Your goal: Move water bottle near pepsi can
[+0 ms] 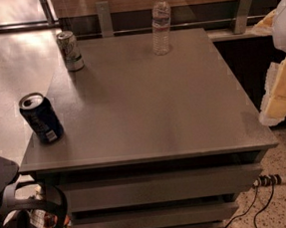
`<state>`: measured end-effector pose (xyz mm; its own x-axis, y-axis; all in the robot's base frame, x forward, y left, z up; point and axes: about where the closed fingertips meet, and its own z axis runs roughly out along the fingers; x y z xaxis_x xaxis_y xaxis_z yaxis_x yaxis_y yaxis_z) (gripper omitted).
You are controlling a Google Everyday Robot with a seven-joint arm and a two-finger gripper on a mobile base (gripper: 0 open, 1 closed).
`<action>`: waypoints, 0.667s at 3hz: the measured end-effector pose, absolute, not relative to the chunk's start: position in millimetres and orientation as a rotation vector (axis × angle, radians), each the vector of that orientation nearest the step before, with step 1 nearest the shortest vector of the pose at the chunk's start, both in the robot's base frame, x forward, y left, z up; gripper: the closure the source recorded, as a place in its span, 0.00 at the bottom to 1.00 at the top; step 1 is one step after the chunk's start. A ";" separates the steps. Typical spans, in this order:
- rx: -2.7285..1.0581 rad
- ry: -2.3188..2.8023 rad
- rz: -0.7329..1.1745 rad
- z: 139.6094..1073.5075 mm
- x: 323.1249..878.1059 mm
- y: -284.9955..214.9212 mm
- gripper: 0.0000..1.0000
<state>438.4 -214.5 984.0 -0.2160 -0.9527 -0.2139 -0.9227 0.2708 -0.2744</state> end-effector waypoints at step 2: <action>-1.676 2.196 -0.143 989.4 446.5 -220.5 0.00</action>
Offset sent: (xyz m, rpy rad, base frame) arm 0.0513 -0.0459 0.0225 0.0722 -0.1621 -0.1245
